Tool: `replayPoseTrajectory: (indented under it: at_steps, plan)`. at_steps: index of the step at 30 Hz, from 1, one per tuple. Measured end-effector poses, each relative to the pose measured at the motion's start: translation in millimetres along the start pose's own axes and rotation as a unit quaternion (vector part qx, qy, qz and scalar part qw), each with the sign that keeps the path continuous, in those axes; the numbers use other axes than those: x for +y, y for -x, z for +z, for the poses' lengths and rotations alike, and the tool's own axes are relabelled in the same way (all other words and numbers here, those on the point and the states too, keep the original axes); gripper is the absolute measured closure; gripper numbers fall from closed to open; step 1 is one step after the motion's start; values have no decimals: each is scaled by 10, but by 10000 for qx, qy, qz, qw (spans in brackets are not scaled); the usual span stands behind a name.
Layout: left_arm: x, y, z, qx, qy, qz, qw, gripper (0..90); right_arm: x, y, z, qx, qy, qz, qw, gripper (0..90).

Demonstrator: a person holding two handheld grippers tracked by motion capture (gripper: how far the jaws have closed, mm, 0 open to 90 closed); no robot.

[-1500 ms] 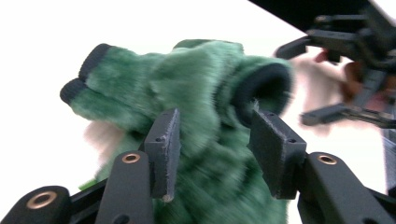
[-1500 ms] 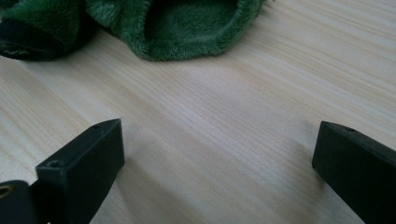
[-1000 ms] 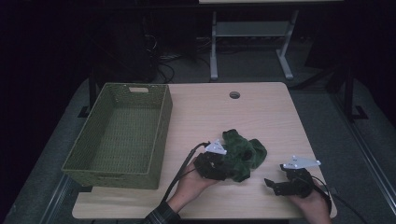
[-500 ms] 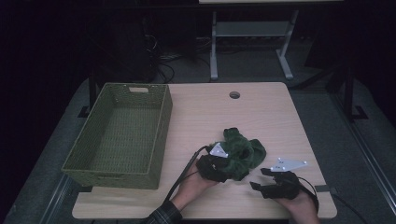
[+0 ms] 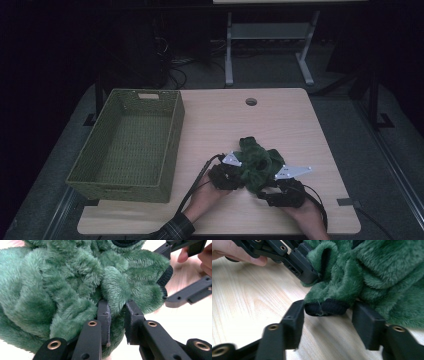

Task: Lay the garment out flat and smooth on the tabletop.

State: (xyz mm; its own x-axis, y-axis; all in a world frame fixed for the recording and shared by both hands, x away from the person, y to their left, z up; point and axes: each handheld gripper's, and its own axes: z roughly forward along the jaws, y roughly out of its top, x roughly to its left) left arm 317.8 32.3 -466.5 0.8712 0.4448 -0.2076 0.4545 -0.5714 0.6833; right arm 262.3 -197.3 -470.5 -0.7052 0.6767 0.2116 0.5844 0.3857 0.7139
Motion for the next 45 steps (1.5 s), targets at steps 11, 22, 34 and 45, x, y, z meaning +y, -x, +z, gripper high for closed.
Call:
replayPoseTrajectory:
  at_steps: [11, 22, 34, 45]
  plan:
    - [29, 0, -77, -191, 89, -102, 9997, 802, 52, 31, 6, -33, -67, -5, 10000, 761]
    - [118, 4, -529, -250, 651, -205, 9974, 803, 88, 145, -290, -214, 103, -112, 9997, 781]
    - [-127, -156, -814, -129, 729, -611, 9954, 814, -56, 311, -629, -535, 27, 54, 9985, 798]
    - [-372, -186, -676, 159, 277, -809, 9962, 784, -320, 432, -697, -673, -350, 401, 9963, 784]
